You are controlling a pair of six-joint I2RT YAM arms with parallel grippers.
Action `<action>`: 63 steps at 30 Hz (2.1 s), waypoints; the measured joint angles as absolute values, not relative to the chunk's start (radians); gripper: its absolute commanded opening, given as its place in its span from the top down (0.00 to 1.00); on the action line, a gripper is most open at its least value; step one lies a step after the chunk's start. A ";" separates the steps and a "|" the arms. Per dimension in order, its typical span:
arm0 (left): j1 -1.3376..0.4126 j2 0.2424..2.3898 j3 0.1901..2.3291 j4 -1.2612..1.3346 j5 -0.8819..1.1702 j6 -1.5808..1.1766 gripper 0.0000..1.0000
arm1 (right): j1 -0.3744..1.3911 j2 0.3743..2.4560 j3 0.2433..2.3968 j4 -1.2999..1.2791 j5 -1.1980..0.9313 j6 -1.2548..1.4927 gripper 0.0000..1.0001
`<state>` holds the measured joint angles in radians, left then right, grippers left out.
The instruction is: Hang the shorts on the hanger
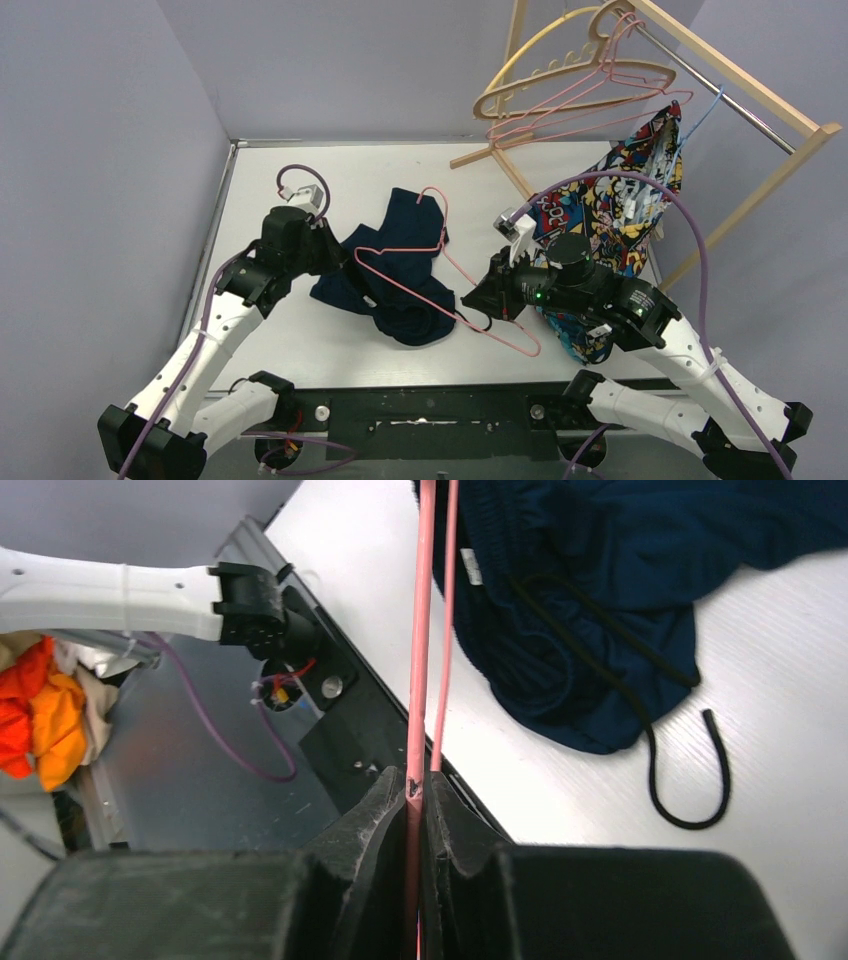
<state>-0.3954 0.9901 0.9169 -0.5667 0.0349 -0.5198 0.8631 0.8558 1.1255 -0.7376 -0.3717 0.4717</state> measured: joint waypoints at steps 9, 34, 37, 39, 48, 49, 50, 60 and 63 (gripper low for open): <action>-0.395 1.012 0.918 -0.575 0.038 -0.520 1.00 | 0.912 0.867 1.093 -0.680 -0.401 0.509 1.00; -0.393 0.973 0.995 -0.586 0.214 -0.601 1.00 | 1.133 0.981 0.989 -0.539 0.059 0.318 1.00; -0.393 0.949 1.000 -0.573 0.262 -0.635 1.00 | 1.184 1.003 0.971 -0.475 0.153 0.275 1.00; -0.393 0.931 1.001 -0.567 0.287 -0.653 1.00 | 1.208 1.019 0.961 -0.422 0.213 0.252 1.00; -0.392 0.896 1.006 -0.512 0.384 -0.697 0.94 | 1.294 1.032 0.791 -0.088 0.378 0.130 1.00; -0.392 0.890 1.003 -0.495 0.401 -0.702 0.90 | 1.309 1.032 0.769 -0.039 0.396 0.107 1.00; -0.391 0.880 0.996 -0.475 0.418 -0.706 0.86 | 1.324 1.032 0.746 0.014 0.413 0.083 1.00; -0.391 0.691 0.865 -0.294 0.517 -0.700 0.62 | 1.389 1.032 0.522 0.532 0.509 -0.085 1.00; -0.391 0.662 0.848 -0.270 0.554 -0.654 0.61 | 1.390 1.032 0.488 0.630 0.525 -0.111 1.00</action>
